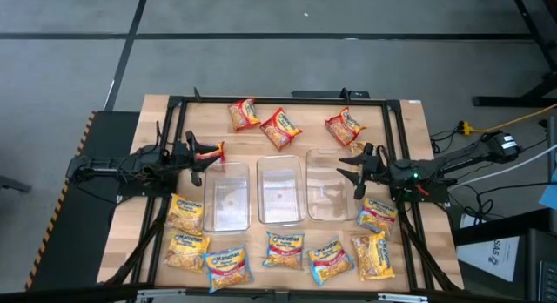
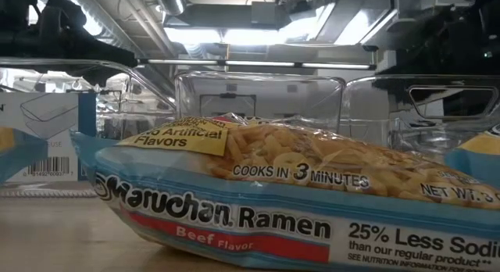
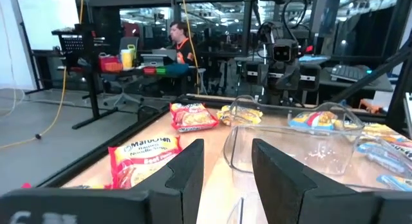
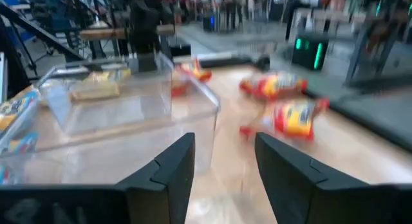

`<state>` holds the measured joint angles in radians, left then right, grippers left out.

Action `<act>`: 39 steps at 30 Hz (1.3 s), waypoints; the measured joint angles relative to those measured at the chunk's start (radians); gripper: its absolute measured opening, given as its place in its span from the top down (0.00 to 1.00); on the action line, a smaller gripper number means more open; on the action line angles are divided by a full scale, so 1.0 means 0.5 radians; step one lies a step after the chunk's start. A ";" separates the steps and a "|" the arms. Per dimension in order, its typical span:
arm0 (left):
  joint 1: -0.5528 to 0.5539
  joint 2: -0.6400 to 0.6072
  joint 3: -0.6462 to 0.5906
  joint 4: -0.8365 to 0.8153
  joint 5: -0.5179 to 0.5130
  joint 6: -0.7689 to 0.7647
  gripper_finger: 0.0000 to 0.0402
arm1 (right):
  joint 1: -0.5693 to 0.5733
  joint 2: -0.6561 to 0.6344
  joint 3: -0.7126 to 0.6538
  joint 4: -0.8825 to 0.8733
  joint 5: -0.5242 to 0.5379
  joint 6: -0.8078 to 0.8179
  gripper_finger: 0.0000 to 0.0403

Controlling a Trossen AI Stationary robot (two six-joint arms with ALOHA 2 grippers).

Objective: Sort Maruchan noodles
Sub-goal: Put the red noodle pack into the left transparent bin

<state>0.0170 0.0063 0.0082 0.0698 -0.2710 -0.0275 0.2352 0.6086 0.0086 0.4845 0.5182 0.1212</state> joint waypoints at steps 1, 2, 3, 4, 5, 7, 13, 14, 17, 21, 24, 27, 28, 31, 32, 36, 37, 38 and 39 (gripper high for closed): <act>0.000 0.000 0.000 -0.032 0.000 -0.048 0.69 | 0.000 0.000 0.000 -0.056 -0.002 0.099 0.58; 0.000 0.005 0.000 -0.039 0.002 -0.097 0.69 | 0.000 0.002 -0.001 -0.106 -0.010 0.193 0.58; 0.000 0.007 0.000 -0.040 0.004 -0.132 0.69 | 0.000 0.008 -0.001 -0.143 -0.021 0.284 0.58; 0.000 0.012 0.000 -0.034 0.002 -0.145 0.69 | 0.000 0.011 0.000 -0.169 -0.023 0.377 0.58; 0.000 0.013 0.000 -0.037 -0.008 -0.153 0.69 | 0.000 0.011 -0.001 -0.169 -0.022 0.468 0.58; 0.000 0.013 0.000 -0.035 -0.037 -0.196 0.69 | 0.000 0.009 0.000 -0.165 -0.001 0.601 0.58; 0.001 0.013 0.000 -0.034 -0.002 -0.228 0.69 | 0.001 0.009 0.000 -0.413 -0.188 0.646 0.58; 0.001 0.013 0.000 -0.043 0.066 -0.288 0.69 | 0.000 0.009 0.002 -0.457 -0.228 0.669 0.58; 0.000 0.013 0.000 -0.078 0.270 -0.503 0.69 | -0.001 0.002 0.018 -0.536 -0.312 0.936 0.58; 0.000 0.014 0.000 -0.080 0.369 -0.579 0.69 | 0.000 -0.002 0.006 -0.438 -0.384 1.103 0.59; 0.001 0.013 0.000 -0.067 0.358 -0.553 0.69 | 0.001 0.010 -0.003 -0.308 -0.456 0.994 0.59; 0.001 0.013 0.000 -0.067 0.328 -0.554 0.69 | 0.001 0.006 -0.003 -0.224 -0.469 0.944 0.59; 0.001 0.013 0.000 -0.068 0.320 -0.554 0.69 | 0.001 0.006 -0.003 -0.229 -0.467 0.944 0.59; 0.000 0.013 0.000 -0.068 0.303 -0.554 0.69 | 0.001 0.008 -0.003 -0.276 -0.457 0.931 0.59; 0.001 0.013 0.000 -0.067 0.298 -0.554 0.69 | 0.001 0.009 -0.003 -0.290 -0.450 0.914 0.59; 0.001 0.013 0.000 -0.067 0.269 -0.554 0.69 | 0.001 0.008 -0.003 -0.304 -0.429 0.902 0.59; 0.001 0.013 0.000 -0.066 0.269 -0.556 0.69 | 0.001 0.008 -0.003 -0.300 -0.430 0.901 0.59; 0.001 0.013 0.000 -0.066 0.272 -0.573 0.69 | 0.001 0.008 -0.003 -0.298 -0.441 0.901 0.58; 0.001 0.013 0.000 -0.066 0.287 -0.595 0.69 | 0.000 0.008 -0.003 -0.291 -0.468 0.899 0.58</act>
<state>0.0174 0.0128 0.0082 0.0370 -0.1277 -0.3249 0.2354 0.6128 0.0071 0.3392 0.2842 0.5705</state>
